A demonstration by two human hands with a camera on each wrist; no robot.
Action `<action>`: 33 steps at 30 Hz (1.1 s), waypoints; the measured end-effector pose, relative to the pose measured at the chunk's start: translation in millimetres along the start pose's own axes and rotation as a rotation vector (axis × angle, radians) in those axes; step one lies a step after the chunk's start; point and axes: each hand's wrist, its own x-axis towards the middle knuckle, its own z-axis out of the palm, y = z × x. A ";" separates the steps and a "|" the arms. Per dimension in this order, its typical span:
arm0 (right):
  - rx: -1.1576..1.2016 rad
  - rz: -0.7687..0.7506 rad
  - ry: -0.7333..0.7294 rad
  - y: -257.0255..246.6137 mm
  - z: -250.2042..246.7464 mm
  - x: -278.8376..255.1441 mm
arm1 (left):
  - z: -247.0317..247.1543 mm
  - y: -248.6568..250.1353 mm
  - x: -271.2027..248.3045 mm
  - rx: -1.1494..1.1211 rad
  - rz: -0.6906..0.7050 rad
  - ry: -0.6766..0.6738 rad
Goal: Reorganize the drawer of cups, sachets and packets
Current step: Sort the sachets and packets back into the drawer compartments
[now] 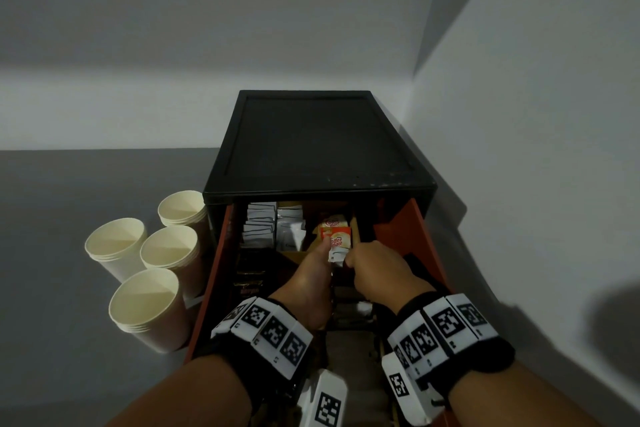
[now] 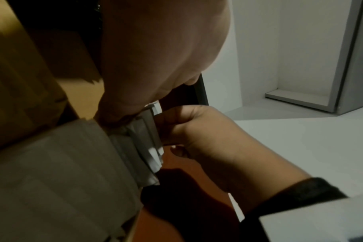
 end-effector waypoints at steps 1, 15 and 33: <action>0.018 0.005 -0.004 0.9 0.1 1.0 | 0.3 0.0 0.2 -0.011 -0.015 -0.003; 0.172 0.069 -0.284 -10.2 14.9 -12.2 | 5.0 5.3 -5.4 -0.082 -0.029 -0.047; 0.136 0.137 -0.318 -16.5 36.5 -15.4 | -4.9 4.8 -5.4 -0.024 0.017 -0.064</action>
